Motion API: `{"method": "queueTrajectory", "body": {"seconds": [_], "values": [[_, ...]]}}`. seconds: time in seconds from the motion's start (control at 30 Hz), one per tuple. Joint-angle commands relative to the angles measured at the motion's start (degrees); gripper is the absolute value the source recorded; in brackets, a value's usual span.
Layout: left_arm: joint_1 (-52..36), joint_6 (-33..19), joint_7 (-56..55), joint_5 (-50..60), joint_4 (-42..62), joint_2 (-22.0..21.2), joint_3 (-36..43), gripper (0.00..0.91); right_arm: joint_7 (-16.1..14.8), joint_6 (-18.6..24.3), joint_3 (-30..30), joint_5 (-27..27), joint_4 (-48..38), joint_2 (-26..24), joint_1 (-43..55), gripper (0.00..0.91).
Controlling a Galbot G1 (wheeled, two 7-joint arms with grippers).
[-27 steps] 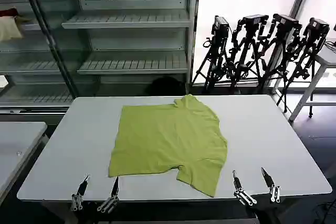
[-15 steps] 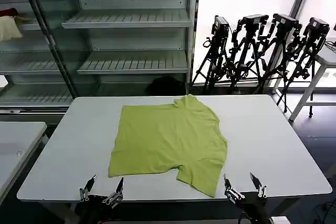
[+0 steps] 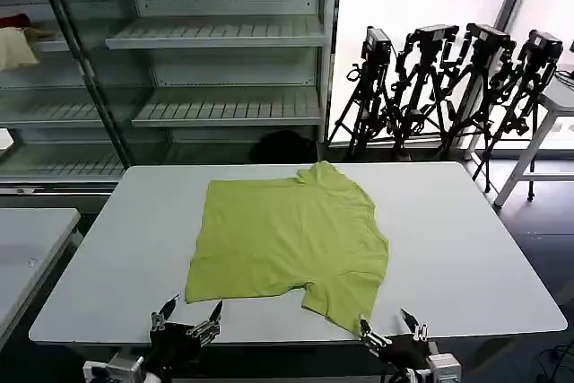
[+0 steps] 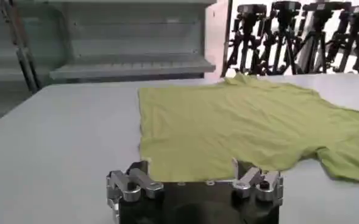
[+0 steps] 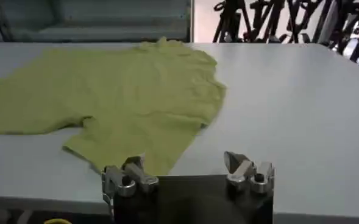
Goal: Fold and organize the clothes.
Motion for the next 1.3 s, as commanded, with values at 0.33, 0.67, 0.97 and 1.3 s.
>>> {"method": "queueTrajectory", "body": {"seconds": [0.33,0.67,0.97,1.3], "values": [[-5.4,4.1,0.1,-8.4,5.0,-0.2,-1.2,0.907,-0.9,-2.6,-3.1,-2.0,-0.8,1.6,2.2,0.907],[-6.5,3.3,0.3,-9.4,8.9,-0.5,-1.4,0.877,-1.4,-2.6,-3.3,-1.9,-1.4,1.6,2.9,0.897],[-6.6,2.3,0.6,-9.7,10.1,-0.7,-1.2,0.151,-1.6,-2.6,-3.2,-1.6,-2.5,1.5,2.9,0.322],[-6.4,1.7,0.8,-9.3,10.2,-0.5,-1.1,0.02,-1.5,-2.5,-3.5,-1.9,-2.5,1.7,3.3,0.0]]}}
